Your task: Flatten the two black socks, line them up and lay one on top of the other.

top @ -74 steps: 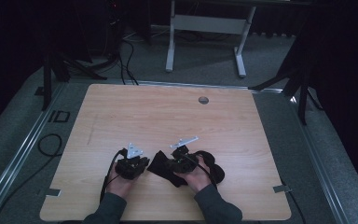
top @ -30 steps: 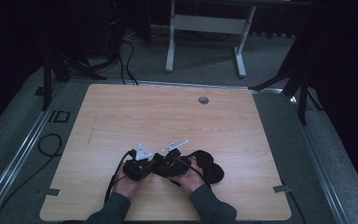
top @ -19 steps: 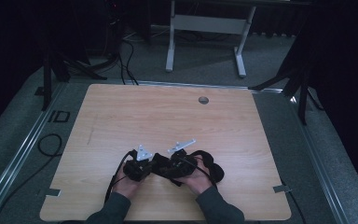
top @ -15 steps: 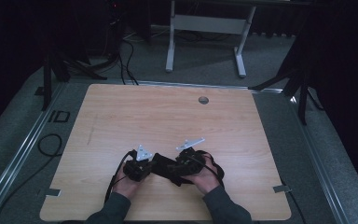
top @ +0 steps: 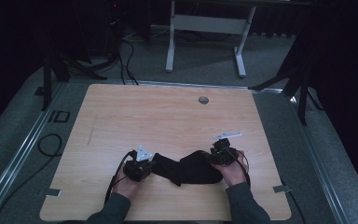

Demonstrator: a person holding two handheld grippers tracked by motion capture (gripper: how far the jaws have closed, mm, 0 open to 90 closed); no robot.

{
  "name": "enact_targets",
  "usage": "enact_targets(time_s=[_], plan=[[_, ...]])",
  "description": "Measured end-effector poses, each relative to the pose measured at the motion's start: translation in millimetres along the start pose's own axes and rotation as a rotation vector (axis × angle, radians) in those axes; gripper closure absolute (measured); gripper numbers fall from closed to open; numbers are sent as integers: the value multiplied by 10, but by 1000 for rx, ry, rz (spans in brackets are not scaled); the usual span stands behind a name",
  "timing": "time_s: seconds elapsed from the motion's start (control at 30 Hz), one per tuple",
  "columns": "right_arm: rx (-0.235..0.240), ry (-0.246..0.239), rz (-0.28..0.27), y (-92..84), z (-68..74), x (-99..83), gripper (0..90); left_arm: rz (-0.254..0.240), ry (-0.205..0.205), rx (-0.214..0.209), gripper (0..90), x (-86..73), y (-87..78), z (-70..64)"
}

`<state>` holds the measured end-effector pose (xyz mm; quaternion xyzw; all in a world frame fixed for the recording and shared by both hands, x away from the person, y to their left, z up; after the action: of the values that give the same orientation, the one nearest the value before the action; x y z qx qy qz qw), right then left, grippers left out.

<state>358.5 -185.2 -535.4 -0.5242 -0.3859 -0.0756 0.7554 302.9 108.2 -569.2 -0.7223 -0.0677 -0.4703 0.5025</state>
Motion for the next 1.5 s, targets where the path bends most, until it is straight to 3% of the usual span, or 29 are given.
enact_targets(time_s=[0.17, 0.23, 0.27, 0.37, 0.43, 0.67, 0.97, 1.1, 1.3, 1.5], plan=[[16, 99, 30, 131, -184, -38, 528, -1, -1, 0, 900, -2, 0, -2], [16, 111, 50, 197, -209, -61, 550, -2, 0, 1, 900, -3, 0, -4], [12, 113, 58, 226, -215, -71, 579, -1, -1, 1, 900, -3, 0, -4], [18, 104, 48, 224, -208, -79, 797, -1, -1, 1, 900, -4, -1, -6], [-3, 88, 15, 164, -178, -74, 860, -1, 0, 1, 900, -5, -1, -6], [-5, 73, -76, -206, -96, -114, 864, 1, -5, -7, 900, -6, -4, -1], [-19, 131, -143, -575, -174, -314, 865, 5, -5, -14, 900, -7, -8, 6], [-6, 140, -129, -571, -191, -400, 863, 6, -6, -15, 900, -8, -10, 2], [27, 129, -72, -431, -169, -526, 853, 7, -7, -18, 900, -7, -10, 7], [5, 134, -26, -320, -217, -611, 838, 10, -7, -18, 900, -3, -9, 8]])
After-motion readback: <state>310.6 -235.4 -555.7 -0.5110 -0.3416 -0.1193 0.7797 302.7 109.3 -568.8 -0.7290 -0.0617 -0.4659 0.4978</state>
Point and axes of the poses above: each handheld gripper's, and its own axes: y roughly forward along the jaws, x roughly out of its top, z roughly to its left, the point moved 2 cm from there along y, roughly forward along the jaws, and after that the axes turned 3 degrees about -z, right-handed, at the moved point
